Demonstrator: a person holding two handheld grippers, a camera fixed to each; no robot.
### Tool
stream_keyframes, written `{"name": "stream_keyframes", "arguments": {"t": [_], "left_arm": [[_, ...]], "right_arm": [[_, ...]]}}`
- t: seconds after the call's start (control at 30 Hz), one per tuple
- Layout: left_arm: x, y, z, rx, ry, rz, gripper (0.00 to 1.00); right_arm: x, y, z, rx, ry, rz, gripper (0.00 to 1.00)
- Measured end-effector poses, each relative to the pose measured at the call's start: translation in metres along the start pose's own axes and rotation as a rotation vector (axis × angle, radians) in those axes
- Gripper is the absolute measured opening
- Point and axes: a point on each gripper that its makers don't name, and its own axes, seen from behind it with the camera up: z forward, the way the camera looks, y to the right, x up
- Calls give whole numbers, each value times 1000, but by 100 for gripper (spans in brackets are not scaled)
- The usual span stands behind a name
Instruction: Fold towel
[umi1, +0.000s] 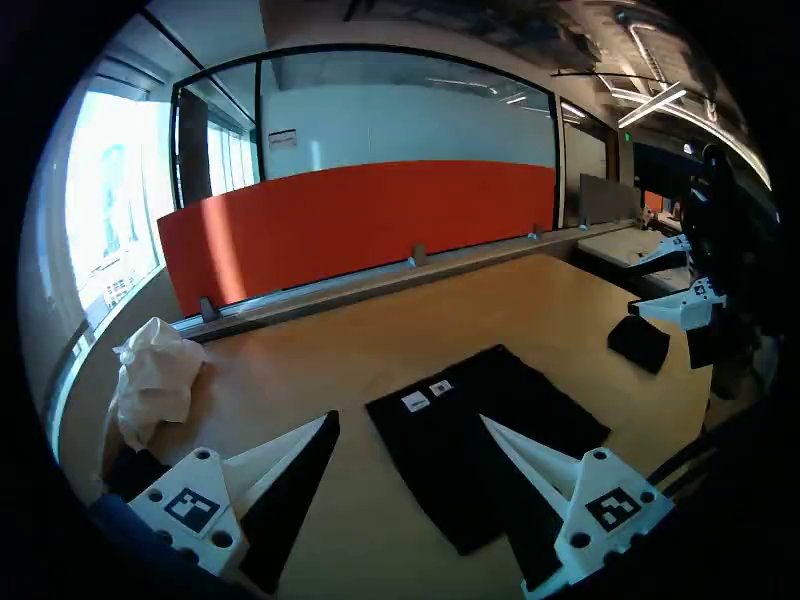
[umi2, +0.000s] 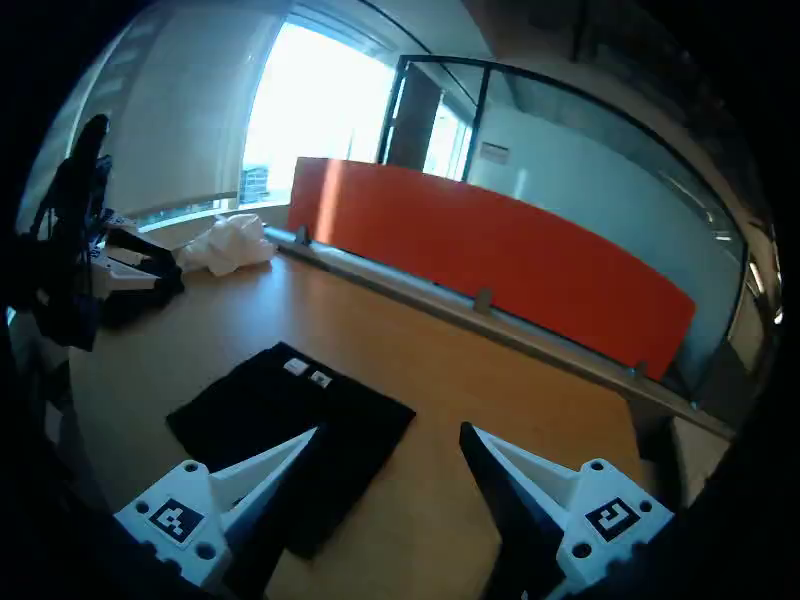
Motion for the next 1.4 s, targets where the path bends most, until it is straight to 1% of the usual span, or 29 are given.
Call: {"name": "stream_keyframes", "arguments": {"t": [0.1,0.2,0.3,0.43,0.7,0.87,0.97,1.07,1.2,1.3,1.4], "left_arm": [[-8,7,10,-24,-24,8,93],[-21,14,16,-46,-54,23,93],[-37,21,22,-61,-86,36,93],[-62,28,28,-80,-134,38,93],[-111,41,37,-116,-226,40,93],[-140,53,43,-147,-289,23,93],[-157,59,46,-162,-324,19,93],[-174,64,48,-172,-360,25,93],[-191,68,51,-184,-403,36,93],[-201,72,54,-193,-434,32,93],[-209,74,56,-194,-457,24,93]], "right_arm": [[-9,-9,2,39,-27,-14,100],[-18,-14,5,61,-52,-28,100],[-28,-19,9,75,-73,-37,100],[-47,-28,14,99,-109,-42,100],[-89,-48,21,142,-186,-57,100],[-113,-58,25,166,-230,-69,100],[-128,-64,27,183,-258,-68,100],[-141,-71,29,202,-283,-62,100],[-156,-77,31,222,-306,-57,100],[-166,-80,33,231,-325,-54,100],[-175,-81,34,241,-346,-55,98]]}}
